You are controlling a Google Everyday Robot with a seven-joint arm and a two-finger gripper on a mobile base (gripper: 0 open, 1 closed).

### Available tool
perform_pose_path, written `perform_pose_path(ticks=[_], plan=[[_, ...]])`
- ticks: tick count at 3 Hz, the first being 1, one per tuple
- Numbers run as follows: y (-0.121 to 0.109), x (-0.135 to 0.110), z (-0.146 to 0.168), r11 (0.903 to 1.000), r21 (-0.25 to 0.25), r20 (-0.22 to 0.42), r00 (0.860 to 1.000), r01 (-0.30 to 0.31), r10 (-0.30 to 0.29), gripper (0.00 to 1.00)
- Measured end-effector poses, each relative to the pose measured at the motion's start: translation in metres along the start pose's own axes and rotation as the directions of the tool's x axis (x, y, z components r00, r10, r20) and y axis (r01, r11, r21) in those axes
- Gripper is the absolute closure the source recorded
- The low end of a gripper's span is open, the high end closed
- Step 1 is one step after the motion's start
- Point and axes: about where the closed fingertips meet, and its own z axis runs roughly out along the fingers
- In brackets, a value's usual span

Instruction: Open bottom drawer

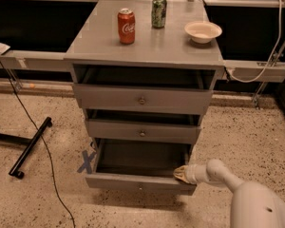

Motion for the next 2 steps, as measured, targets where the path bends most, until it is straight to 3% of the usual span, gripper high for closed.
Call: perform_pose_path(ticks=[1,2], plan=[[0.022,-0.001,-0.005,0.9993,-0.031,0.022,1.000,-0.020,0.021,1.00],[0.029,-0.019,0.002,0.9979,-0.065,0.075,0.997,0.008,-0.003,1.00]])
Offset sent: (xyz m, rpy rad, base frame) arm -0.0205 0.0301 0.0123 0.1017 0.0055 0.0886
